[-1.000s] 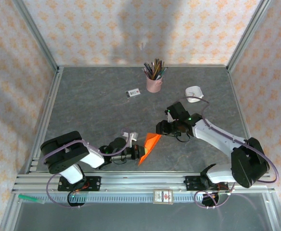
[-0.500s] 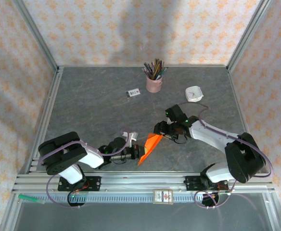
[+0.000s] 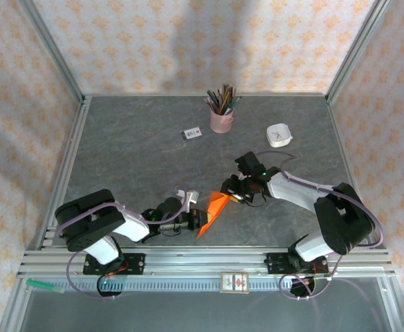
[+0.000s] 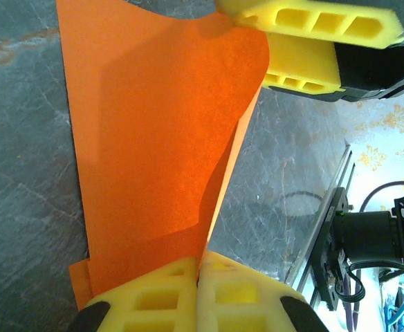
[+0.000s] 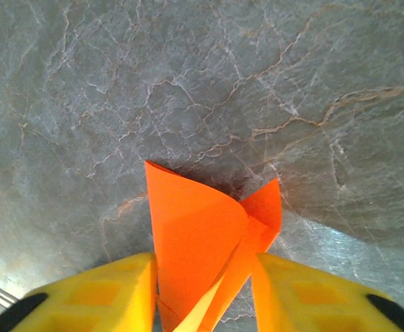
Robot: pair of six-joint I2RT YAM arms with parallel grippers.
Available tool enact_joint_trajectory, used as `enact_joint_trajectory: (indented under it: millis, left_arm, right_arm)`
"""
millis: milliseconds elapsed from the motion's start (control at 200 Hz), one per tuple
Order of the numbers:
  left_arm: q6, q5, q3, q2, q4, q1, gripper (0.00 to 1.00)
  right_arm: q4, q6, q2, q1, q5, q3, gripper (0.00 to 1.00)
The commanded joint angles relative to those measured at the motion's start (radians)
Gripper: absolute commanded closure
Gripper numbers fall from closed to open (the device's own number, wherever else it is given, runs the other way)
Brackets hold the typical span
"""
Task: Fold a paper plane with a square sheet of paper (pick it up from the middle)
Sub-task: Perform the fifth fold on the wing at the bottom-center of the table.
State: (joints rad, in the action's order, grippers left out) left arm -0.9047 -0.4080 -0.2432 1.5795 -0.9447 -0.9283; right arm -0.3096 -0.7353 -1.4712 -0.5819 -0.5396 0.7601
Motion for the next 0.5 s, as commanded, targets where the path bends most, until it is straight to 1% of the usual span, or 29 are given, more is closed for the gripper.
enact_joint_trajectory:
  millis: [0,80,496]
  left_arm:
    - [0.044,0.013,-0.022,0.012,0.025,0.006,1.0]
    - [0.053,0.012,-0.024,0.009,0.03,0.005,1.0]
    - [0.089,0.012,-0.044,-0.003,0.084,0.005,1.0]
  right_arm:
    - [-0.012,-0.006,-0.018,-0.004,0.011,0.026,0.66]
    - [-0.024,0.001,-0.026,-0.004,0.015,0.037,0.7]
    - [-0.072,0.031,-0.061,-0.004,0.012,0.086,0.81]
